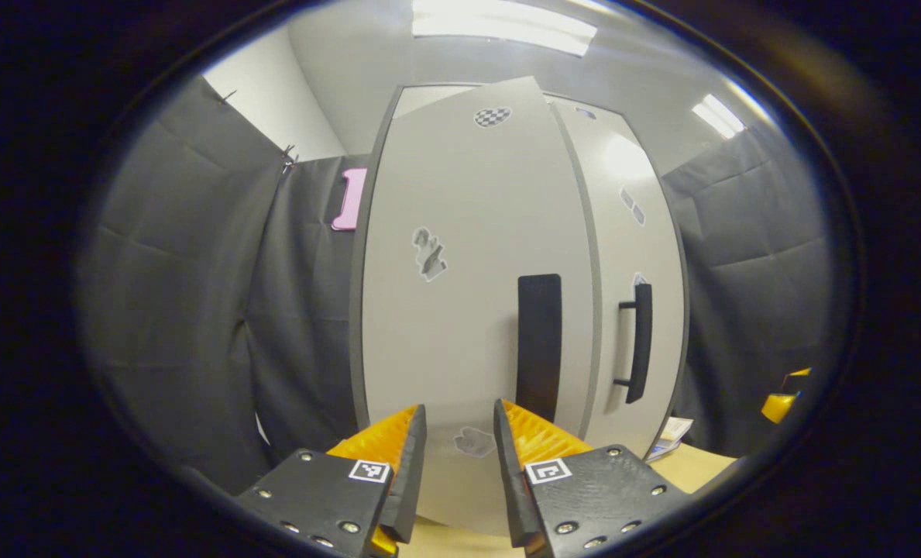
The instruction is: Grab one shoe with the right hand and put it into the shoe cabinet, grab the other shoe with the left hand and put it into the shoe cabinet; then close the right door with the right hand and the left door with the left hand.
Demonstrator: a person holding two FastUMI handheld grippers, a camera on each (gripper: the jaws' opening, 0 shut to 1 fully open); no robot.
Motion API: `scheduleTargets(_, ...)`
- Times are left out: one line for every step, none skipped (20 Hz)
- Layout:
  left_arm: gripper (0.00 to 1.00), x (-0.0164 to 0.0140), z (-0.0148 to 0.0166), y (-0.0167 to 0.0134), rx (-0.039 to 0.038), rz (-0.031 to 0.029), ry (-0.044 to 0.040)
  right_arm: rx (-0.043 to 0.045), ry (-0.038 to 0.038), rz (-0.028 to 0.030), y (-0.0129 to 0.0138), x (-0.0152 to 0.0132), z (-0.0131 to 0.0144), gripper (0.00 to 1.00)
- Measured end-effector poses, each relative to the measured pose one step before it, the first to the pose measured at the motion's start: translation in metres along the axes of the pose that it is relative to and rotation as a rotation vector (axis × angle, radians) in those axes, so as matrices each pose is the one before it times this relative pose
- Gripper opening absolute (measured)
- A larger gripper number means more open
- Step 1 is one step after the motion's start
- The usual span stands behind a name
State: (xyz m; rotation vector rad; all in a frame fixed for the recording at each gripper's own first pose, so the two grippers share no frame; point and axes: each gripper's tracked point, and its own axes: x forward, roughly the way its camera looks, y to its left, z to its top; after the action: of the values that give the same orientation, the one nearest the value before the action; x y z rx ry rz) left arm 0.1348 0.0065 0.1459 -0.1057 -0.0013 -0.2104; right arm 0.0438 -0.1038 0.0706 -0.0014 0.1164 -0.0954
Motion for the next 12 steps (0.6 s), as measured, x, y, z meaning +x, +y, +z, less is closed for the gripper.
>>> scheduleTargets(0.5, -0.00414, -0.00325, 0.0032, 0.01389, -0.00255, 0.01092, -0.00134, -0.00127, 0.00814, 0.00574, 0.00041, 0.00042, 0.98)
scheduleTargets(0.49, -0.00497, -0.0036, 0.00601, 0.01779, 0.00908, 0.00842, -0.00192, 0.00157, 0.00778, 0.00528, 0.0005, -0.00053, 0.98)
scheduleTargets(0.49, -0.00582, -0.00248, 0.0069, 0.01354, 0.01347, 0.00234, -0.00162, 0.00208, 0.00758, 0.00636, 0.00043, -0.00044, 0.98)
scheduleTargets(0.48, -0.00598, -0.00312, 0.00449, 0.00352, 0.00311, 0.00455, -0.00045, 0.00068, 0.00579, 0.00494, -0.00079, 0.0, 0.98)
scheduleTargets(0.48, -0.00625, -0.00226, 0.00405, -0.00633, 0.00043, 0.00175, 0.00031, -0.00012, 0.0046, 0.00566, -0.00051, 0.00042, 0.98)
scheduleTargets(0.48, -0.00735, -0.00294, 0.00473, -0.01414, -0.00205, 0.00156, -0.00005, -0.0024, 0.00233, 0.00527, -0.00152, 0.00151, 0.98)
scheduleTargets(0.46, -0.00553, -0.00138, 0.00316, -0.01423, -0.002, 0.00186, -0.00204, -0.00209, 0.00304, 0.00507, -0.00131, 0.00148, 0.98)
scheduleTargets(0.48, -0.00946, -0.00182, 0.00616, -0.00646, 0.00307, -0.0006, -0.00226, -0.00495, 0.00333, 0.00433, -0.00151, 0.00063, 0.98)
scheduleTargets(0.49, -0.00833, -0.00018, 0.00755, 0.00458, 0.01173, -0.00668, 0.00166, -0.00479, 0.00654, 0.00451, -0.00164, 0.00133, 0.98)
scheduleTargets(0.51, -0.00787, -0.00007, 0.00695, 0.00498, 0.0128, -0.00579, 0.00512, -0.00331, 0.0095, 0.00512, -0.00161, 0.0001, 0.98)
scheduleTargets(0.48, -0.00751, 0.00185, 0.00279, 0.00278, -0.00002, -0.00539, 0.00349, 0.00304, 0.01225, 0.00479, -0.00121, -0.00083, 0.98)
scheduleTargets(0.47, -0.00534, -0.00277, 0.00286, -0.0028, 0.01488, 0.00244, -0.00262, 0.00439, 0.0145, 0.00348, -0.00095, -0.00269, 0.97)
